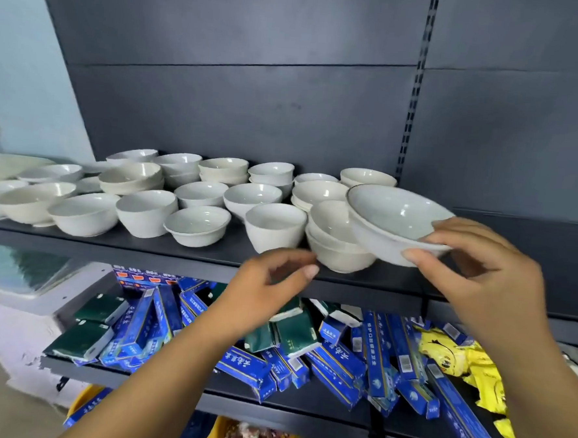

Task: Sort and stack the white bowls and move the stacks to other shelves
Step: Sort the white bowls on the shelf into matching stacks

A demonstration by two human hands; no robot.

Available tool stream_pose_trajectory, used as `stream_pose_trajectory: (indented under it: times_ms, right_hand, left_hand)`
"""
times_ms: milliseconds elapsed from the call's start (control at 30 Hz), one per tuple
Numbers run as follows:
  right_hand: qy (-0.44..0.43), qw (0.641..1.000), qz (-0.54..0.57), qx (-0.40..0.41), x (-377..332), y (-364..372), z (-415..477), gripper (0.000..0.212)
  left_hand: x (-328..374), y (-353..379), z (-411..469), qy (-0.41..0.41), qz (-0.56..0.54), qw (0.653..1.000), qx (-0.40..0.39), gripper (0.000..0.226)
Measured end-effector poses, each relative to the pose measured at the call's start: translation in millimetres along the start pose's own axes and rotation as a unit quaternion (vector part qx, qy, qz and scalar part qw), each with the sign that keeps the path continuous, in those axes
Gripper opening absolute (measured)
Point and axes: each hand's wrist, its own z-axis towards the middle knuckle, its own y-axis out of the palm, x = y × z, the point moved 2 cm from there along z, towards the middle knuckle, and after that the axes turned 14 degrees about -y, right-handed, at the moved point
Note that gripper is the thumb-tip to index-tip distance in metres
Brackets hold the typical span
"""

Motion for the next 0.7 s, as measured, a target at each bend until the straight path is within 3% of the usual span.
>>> stream_pose_trajectory:
  times_ms: [133,200,333,400,700]
  right_hand:
    - [0.010,0.990,0.134,-0.051,-51,56,7,0.011]
    - [-0.003,0.982,0.169,-0.080,-73,91,4,0.014]
    - [0.031,0.959,0.257,-0.120,-112,169,-8,0.016]
    - [0.062,0.935,0.321,-0.137,-130,204,-17,0.027]
    - [0.183,0.869,0.403,-0.222,-178,310,-30,0.058]
  left_hand:
    - [10,-51,-24,0.025,-0.096,0.992,-0.073,0.061]
    - [2,-79,-41,0.025,-0.103,0.992,-0.069,0.065]
    - [-34,-148,-78,0.003,-0.145,0.989,0.011,0.087]
    - [-53,-178,-95,-0.011,-0.161,0.986,0.048,0.096]
    - [-104,-267,-131,-0.022,-0.169,0.972,0.159,0.102]
